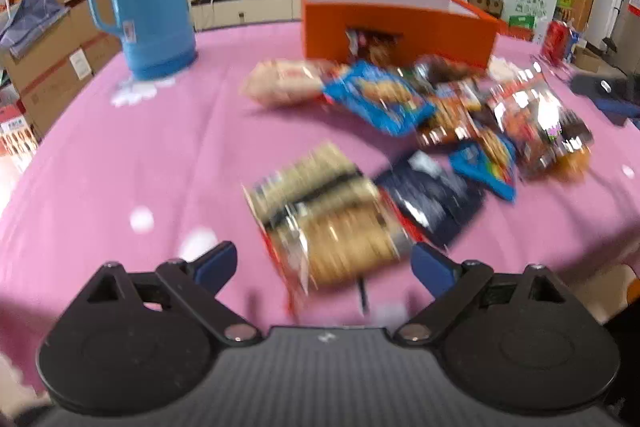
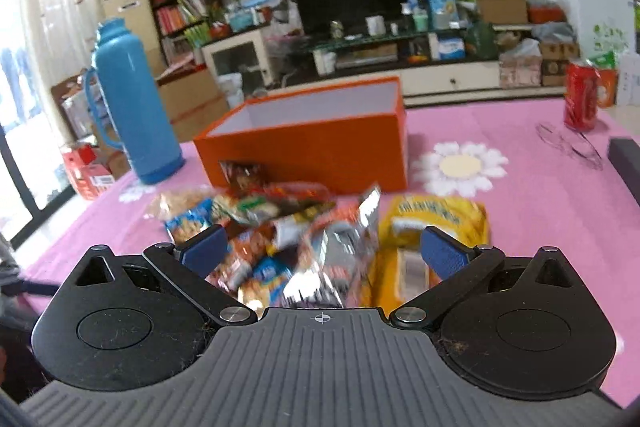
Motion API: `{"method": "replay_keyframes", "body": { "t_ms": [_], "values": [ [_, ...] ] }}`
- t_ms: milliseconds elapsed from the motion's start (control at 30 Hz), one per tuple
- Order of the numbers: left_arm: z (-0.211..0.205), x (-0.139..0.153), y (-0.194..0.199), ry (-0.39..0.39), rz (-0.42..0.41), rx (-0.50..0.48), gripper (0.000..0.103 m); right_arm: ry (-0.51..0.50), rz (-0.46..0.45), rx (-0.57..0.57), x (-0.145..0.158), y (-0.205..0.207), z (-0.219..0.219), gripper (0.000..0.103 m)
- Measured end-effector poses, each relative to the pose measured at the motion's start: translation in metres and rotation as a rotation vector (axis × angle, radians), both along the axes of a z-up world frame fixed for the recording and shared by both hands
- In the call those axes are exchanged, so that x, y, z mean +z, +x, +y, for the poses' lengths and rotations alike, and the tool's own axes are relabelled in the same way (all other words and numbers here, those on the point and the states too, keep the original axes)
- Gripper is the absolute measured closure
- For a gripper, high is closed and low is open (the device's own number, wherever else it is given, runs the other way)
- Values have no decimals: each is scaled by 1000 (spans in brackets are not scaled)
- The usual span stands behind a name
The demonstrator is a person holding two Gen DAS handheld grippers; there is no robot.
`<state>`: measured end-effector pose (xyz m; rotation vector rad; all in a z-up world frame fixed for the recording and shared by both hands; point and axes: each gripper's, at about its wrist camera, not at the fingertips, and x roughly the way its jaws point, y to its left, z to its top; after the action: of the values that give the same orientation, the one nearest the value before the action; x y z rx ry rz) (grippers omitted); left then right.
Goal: Organize snacks
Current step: 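Reach the left tool to the clear biscuit bar while the right tool reaches the silver chip bag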
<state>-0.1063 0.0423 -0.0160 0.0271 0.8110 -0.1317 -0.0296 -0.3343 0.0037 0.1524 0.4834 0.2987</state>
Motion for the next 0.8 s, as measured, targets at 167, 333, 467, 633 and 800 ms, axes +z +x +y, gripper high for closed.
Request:
{"method": "replay_keyframes", "body": {
  "t_ms": [167,333,467,633,800],
  "values": [
    [-16,-12,5,-90,69,-97,11,77,55,-57,-7,5,-12,10],
    [-9,-23,46,-67,63,-22,15,93,68,-77,-10,12,-17,10],
    [7,-26,105,-64,74,32,15,82,85,-123,-13,17,-29,10],
    [26,-7,97,-123,50,106,11,98,86,-140,-14,19,-37,10],
    [24,-10,84,-60,19,204,11,138,95,-121,-15,23,-37,10]
  ]
}}
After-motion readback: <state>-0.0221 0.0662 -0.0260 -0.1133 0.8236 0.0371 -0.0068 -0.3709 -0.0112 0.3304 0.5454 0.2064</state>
